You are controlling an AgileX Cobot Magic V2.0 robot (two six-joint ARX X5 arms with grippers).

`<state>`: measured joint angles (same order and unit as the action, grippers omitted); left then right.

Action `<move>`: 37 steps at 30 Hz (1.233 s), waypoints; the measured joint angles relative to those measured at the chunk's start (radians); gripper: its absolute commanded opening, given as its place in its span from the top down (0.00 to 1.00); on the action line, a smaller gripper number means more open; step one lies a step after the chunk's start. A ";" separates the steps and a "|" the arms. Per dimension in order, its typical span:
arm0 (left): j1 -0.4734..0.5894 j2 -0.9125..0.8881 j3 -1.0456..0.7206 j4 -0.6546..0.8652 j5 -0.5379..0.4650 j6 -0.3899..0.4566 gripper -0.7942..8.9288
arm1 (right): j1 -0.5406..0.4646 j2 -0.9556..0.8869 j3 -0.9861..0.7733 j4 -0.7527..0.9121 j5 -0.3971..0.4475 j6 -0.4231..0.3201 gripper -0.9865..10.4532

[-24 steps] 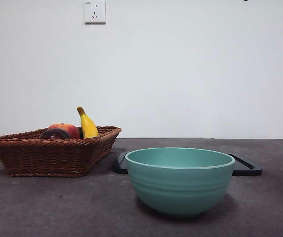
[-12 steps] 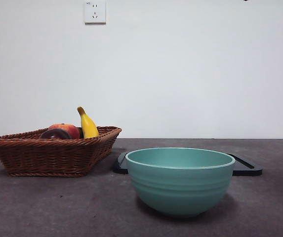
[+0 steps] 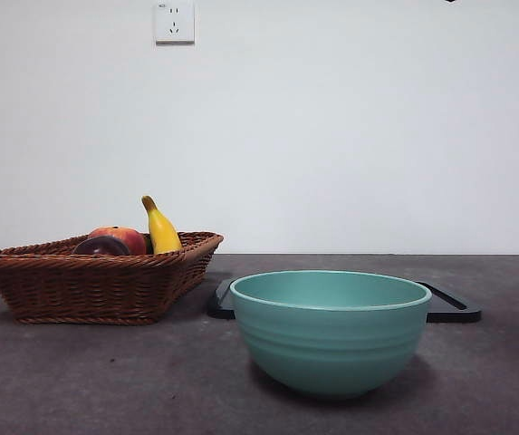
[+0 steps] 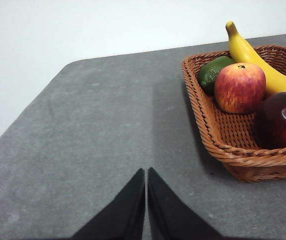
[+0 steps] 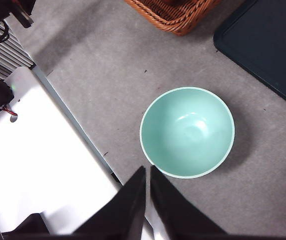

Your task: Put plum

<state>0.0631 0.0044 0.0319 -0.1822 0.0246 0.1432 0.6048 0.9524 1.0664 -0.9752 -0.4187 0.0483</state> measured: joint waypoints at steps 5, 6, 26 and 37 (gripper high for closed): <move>0.000 0.000 0.000 0.000 0.000 0.000 0.91 | 0.000 0.000 0.000 0.000 0.000 0.000 0.91; 0.000 0.000 0.000 0.000 0.000 0.000 0.91 | 0.000 0.000 0.000 0.000 0.000 0.000 0.91; 0.000 0.000 0.000 0.000 0.000 0.000 0.91 | -0.071 -0.024 -0.010 0.071 0.051 -0.093 0.91; 0.000 0.000 0.000 0.000 0.000 0.000 0.91 | -0.523 -0.375 -0.349 0.566 0.080 -0.146 0.91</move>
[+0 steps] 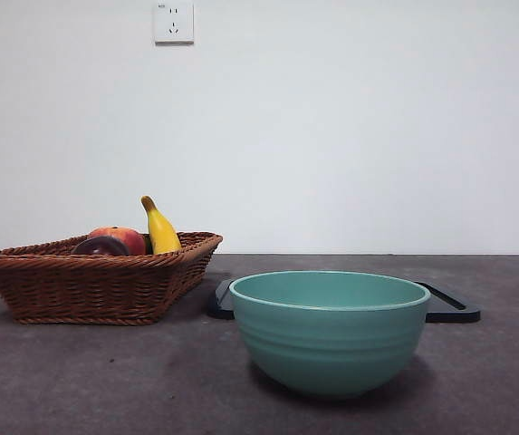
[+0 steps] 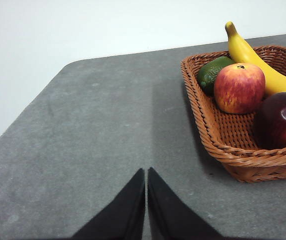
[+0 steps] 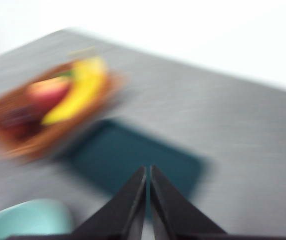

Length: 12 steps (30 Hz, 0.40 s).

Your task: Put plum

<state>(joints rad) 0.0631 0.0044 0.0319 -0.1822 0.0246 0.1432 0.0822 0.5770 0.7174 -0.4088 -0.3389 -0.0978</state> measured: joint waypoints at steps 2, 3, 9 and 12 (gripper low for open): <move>0.000 0.000 0.000 0.000 0.000 0.000 0.91 | -0.059 -0.068 -0.078 0.077 0.033 -0.002 0.91; 0.000 0.000 0.000 0.000 0.000 0.000 0.91 | -0.079 -0.098 -0.112 0.108 0.048 -0.003 0.91; 0.000 0.000 0.000 0.000 0.000 0.000 0.91 | -0.149 -0.264 -0.311 0.296 0.132 -0.008 0.91; 0.000 0.000 0.000 0.000 0.000 0.000 0.91 | -0.162 -0.332 -0.411 0.366 0.136 -0.009 0.91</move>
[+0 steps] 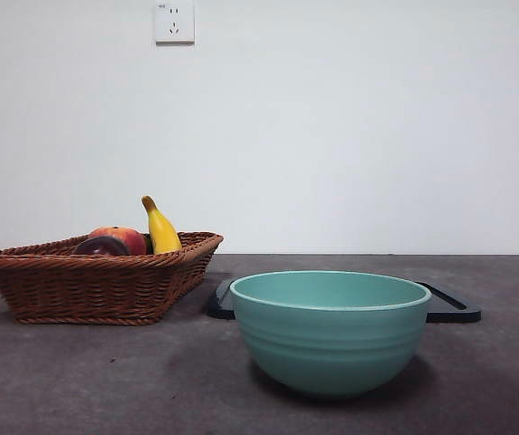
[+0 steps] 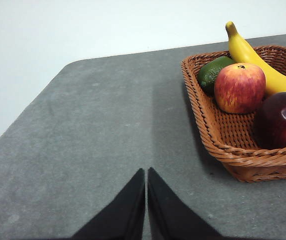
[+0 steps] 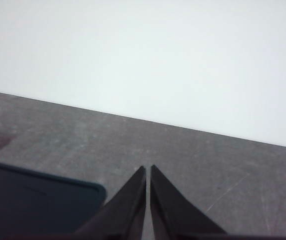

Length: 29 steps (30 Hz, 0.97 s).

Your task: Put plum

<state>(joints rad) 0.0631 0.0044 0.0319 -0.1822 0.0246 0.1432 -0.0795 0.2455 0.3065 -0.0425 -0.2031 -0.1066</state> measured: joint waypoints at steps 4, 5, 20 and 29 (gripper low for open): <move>0.000 0.000 0.000 0.000 0.000 0.000 0.91 | 0.000 -0.077 -0.115 0.050 0.024 -0.001 0.91; 0.000 0.000 0.000 0.000 0.000 0.000 0.91 | 0.000 -0.098 -0.142 0.055 0.024 -0.001 0.91; 0.000 0.000 0.000 0.000 0.000 0.000 0.91 | 0.000 -0.242 -0.291 -0.022 0.024 0.004 0.91; 0.000 0.000 0.000 0.000 0.000 0.000 0.91 | 0.000 -0.242 -0.290 -0.119 0.025 0.010 0.91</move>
